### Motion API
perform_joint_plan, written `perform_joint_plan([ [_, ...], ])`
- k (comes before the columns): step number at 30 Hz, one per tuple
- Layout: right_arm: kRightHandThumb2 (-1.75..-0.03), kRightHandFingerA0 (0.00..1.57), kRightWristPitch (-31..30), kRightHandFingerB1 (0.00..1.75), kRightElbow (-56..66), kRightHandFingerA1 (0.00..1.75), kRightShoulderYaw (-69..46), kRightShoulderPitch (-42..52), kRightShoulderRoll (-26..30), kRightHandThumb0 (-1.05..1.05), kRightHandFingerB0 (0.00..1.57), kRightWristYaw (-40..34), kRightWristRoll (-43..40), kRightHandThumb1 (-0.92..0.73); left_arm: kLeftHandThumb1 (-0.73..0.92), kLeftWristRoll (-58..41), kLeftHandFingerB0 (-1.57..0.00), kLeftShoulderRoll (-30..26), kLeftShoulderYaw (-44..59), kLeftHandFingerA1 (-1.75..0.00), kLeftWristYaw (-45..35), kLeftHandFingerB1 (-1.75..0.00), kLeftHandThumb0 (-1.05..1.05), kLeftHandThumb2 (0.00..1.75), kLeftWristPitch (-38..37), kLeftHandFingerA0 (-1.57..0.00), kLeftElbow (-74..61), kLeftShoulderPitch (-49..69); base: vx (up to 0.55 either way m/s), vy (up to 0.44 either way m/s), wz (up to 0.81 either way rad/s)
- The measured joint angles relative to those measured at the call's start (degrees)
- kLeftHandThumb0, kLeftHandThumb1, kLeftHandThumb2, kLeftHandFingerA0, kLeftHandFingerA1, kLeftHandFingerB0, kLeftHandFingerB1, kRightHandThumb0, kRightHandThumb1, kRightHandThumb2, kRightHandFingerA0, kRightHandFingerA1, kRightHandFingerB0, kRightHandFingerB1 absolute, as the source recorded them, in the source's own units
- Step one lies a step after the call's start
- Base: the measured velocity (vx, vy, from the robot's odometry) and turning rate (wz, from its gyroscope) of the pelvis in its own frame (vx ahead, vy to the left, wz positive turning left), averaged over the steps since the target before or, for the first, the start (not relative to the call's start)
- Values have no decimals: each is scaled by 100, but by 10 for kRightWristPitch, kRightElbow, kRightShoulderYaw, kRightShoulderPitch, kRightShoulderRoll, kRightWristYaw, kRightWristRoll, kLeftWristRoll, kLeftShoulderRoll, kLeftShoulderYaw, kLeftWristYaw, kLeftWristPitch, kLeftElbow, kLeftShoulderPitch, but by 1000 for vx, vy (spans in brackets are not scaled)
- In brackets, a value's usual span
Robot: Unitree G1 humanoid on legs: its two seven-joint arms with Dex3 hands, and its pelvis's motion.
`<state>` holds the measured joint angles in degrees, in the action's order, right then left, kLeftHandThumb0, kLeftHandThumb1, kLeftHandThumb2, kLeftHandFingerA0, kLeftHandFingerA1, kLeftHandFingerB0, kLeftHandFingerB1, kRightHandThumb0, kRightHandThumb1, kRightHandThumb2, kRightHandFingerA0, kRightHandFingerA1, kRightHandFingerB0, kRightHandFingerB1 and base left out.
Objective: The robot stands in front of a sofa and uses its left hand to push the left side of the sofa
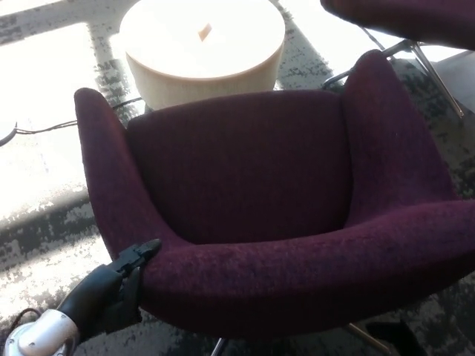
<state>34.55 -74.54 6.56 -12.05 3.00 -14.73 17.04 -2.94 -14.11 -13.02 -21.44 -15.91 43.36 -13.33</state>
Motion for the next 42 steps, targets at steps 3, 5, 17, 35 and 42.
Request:
perform_joint_plan([
  [3,-137,64,0,87,0,123,0,0,0,-99,0,0,1,-56,92,0,0,-3,-20,-14,0,-11,-88,127,6,0,-42,21,0,0,0],
  [5,-137,62,0,86,0,120,0,0,0,-98,0,0,2,-56,92,0,0,-3,-31,-18,-2,-10,-90,127,12,0,-63,31,0,0,0],
  [17,-137,54,0,86,0,116,3,0,1,-97,0,0,8,-57,92,-1,0,13,-117,-12,-41,-6,-93,128,63,0,-158,50,0,0,0],
  [35,-144,73,0,94,0,131,5,-3,7,-105,5,0,8,-63,92,1,0,55,-148,-15,-101,-7,-92,128,77,0,-156,29,0,0,0],
  [42,-144,75,1,94,0,132,10,-5,7,-105,6,-4,11,-63,92,-3,0,62,-141,-17,-106,-9,-89,126,87,0,-157,32,0,0,0],
])
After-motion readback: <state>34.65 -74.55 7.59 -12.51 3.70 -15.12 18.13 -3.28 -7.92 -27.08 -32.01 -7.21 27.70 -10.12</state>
